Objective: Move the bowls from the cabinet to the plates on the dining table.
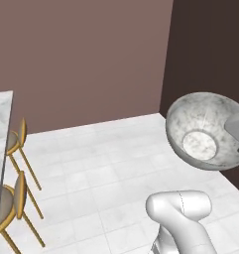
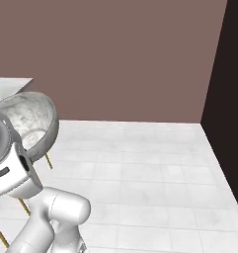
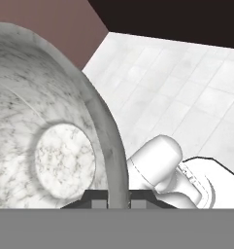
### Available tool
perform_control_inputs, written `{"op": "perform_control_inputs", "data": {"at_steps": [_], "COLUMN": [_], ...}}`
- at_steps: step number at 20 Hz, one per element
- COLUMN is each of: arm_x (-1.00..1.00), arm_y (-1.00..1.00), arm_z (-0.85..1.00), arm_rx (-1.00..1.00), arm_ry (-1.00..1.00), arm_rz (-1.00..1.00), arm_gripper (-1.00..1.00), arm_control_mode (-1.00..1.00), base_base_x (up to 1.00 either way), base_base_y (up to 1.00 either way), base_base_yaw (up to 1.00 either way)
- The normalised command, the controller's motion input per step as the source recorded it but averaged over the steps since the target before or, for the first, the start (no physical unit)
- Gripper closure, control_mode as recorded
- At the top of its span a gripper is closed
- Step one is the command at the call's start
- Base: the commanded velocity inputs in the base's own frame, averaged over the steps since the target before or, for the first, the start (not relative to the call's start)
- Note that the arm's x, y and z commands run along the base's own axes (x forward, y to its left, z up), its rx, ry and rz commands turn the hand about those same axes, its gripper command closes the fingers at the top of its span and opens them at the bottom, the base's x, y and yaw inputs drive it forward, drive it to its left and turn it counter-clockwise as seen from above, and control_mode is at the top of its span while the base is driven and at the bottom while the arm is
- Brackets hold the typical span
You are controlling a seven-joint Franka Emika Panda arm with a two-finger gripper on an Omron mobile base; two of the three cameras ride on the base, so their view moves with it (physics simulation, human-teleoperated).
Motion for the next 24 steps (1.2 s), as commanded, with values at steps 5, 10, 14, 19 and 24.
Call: {"op": "perform_control_inputs", "data": {"at_steps": [5,10,14,19,24], "arm_x": [0.0,0.0,0.0,0.0,0.0], "arm_y": [0.0,0.0,0.0,0.0,0.0], "arm_z": [0.0,0.0,0.0,0.0,0.0], "arm_rx": [0.0,0.0,0.0,0.0,0.0], "arm_ry": [0.0,0.0,0.0,0.0,0.0], "arm_rz": [0.0,0.0,0.0,0.0,0.0], "arm_gripper": [1.0,1.0,1.0,1.0,1.0], "arm_control_mode": [1.0,1.0,1.0,1.0,1.0], "base_base_x": [0.81,0.84,0.86,0.82,0.82], "base_base_y": [-0.02,0.0,0.0,-0.01,0.0], "base_base_yaw": [0.0,0.0,0.0,0.0,0.0]}}
